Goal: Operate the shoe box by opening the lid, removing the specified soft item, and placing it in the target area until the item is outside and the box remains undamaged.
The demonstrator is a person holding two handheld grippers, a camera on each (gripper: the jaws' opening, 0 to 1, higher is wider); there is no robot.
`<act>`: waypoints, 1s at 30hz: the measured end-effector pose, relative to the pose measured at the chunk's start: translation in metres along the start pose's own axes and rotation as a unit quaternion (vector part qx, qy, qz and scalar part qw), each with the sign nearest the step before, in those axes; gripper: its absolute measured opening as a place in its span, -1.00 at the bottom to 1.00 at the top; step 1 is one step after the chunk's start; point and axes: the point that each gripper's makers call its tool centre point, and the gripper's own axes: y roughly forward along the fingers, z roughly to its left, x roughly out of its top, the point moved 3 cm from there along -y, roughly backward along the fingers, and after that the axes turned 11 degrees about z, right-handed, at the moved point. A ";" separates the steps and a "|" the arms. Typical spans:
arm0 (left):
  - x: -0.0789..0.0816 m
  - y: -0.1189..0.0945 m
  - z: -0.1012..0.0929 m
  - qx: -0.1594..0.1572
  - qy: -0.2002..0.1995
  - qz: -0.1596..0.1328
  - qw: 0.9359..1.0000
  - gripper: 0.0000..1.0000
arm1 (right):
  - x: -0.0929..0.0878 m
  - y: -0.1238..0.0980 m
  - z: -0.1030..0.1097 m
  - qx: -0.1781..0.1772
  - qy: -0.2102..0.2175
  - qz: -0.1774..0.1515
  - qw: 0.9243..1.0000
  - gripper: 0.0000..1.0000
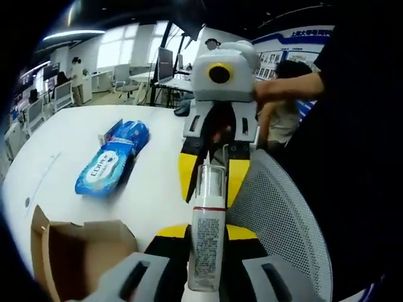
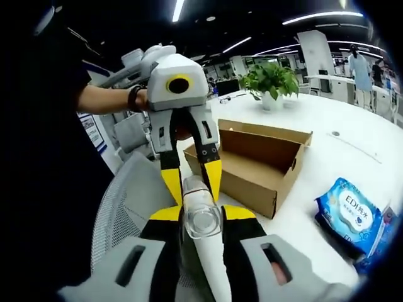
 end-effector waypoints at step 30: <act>0.004 0.018 0.009 -0.003 -0.032 -0.028 0.999 -0.55 | -0.012 -0.003 -0.010 -0.027 0.025 0.025 0.999 -0.62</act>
